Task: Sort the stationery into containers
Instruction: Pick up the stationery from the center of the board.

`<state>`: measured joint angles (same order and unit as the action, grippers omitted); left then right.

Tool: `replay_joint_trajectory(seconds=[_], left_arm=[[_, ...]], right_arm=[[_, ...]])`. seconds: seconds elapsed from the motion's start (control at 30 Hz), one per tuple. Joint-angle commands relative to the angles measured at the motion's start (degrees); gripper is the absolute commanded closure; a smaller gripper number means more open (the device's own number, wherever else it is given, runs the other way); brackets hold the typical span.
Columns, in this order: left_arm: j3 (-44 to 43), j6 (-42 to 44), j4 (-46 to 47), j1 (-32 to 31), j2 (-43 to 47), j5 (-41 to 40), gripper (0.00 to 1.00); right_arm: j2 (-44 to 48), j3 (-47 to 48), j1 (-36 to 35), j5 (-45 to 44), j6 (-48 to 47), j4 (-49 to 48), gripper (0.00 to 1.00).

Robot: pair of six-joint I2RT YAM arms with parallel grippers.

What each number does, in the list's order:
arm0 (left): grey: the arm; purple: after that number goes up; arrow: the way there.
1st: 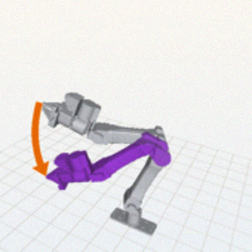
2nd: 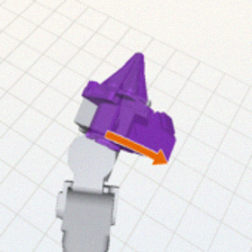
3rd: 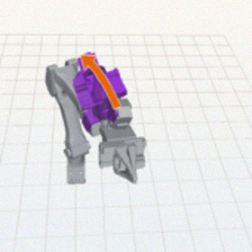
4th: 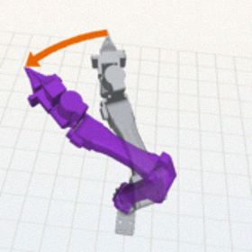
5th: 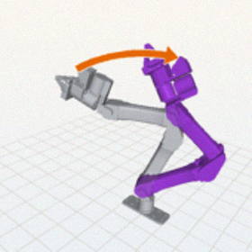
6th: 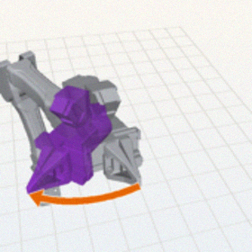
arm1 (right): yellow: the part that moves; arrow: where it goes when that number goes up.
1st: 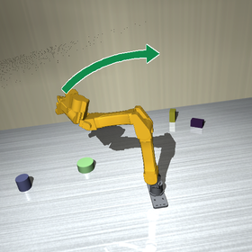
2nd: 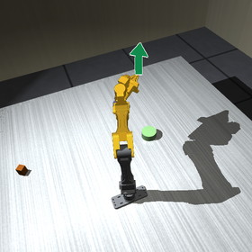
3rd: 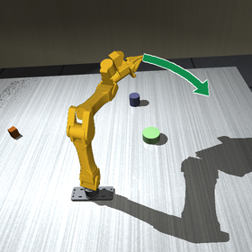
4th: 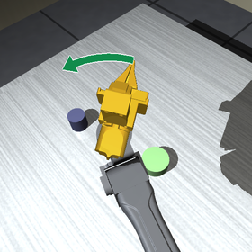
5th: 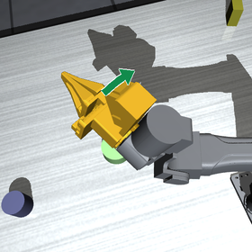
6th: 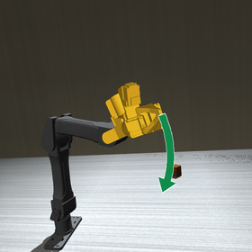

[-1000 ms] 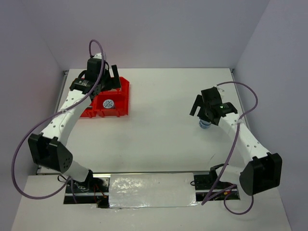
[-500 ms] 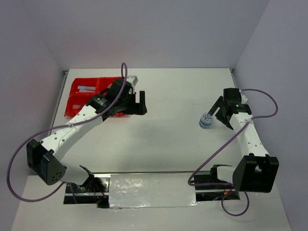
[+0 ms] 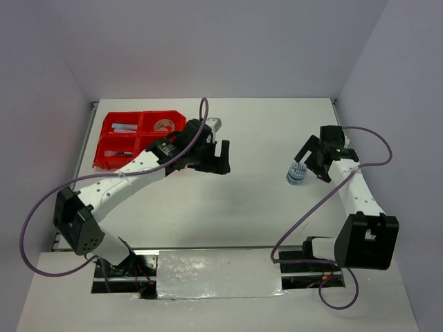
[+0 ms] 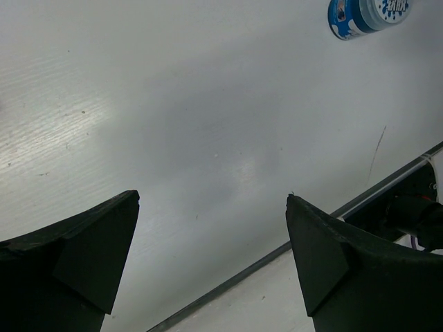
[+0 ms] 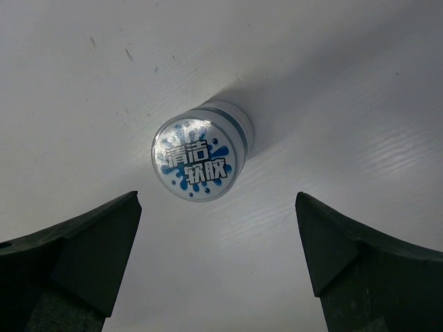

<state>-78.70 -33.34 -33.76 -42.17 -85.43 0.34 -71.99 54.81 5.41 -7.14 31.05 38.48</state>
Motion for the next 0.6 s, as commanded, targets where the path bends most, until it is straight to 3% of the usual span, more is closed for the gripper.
replay_joint_trajectory(seconds=[0.0, 0.1, 0.57], left_arm=[[-3.7, -0.7, 1.2, -1.8, -1.6, 0.4, 0.01], [-3.4, -1.3, 1.0, -2.2, -1.3, -0.1, 0.01], [1.4, -1.5, -0.5, -2.2, 1.1, 0.0, 0.01]], right_arm=[[-5.0, 2.1, 0.0, 3.3, -0.3, -3.5, 0.00], [-9.6, 4.3, 0.0, 1.4, -0.2, -2.4, 0.00], [-15.3, 7.1, -2.5, 2.4, -1.6, -4.5, 0.02]])
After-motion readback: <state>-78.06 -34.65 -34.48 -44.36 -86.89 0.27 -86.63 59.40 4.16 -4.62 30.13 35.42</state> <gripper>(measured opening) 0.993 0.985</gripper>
